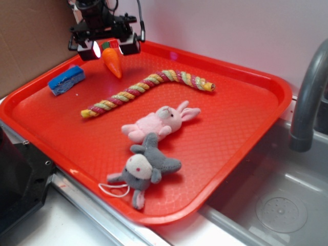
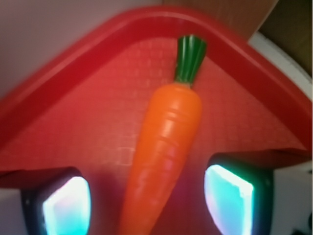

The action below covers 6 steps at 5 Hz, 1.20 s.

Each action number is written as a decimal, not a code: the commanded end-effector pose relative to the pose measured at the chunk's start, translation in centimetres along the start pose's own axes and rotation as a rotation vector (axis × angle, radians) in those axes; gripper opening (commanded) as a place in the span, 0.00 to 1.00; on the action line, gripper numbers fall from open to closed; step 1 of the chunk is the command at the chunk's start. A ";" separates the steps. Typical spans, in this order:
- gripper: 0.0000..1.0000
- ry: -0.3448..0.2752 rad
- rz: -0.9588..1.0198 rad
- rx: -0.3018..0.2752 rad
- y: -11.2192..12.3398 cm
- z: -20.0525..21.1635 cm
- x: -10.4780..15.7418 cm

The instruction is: Grab the carrot.

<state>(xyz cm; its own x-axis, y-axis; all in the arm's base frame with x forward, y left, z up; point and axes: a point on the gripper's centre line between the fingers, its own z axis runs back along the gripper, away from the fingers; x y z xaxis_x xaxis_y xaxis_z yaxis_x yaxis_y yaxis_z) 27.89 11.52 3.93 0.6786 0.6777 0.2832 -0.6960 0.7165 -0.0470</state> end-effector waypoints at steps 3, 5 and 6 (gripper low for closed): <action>1.00 -0.054 -0.019 -0.041 0.7 0.9 1.9; 0.00 -0.037 -0.024 0.039 0.4 -0.4 1.8; 0.00 -0.034 -0.009 0.030 1.0 0.1 1.8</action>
<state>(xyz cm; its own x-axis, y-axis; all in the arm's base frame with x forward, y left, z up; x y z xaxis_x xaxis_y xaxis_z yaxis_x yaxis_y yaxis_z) 28.58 12.16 2.27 0.7035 0.6653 0.2499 -0.6889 0.7248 0.0099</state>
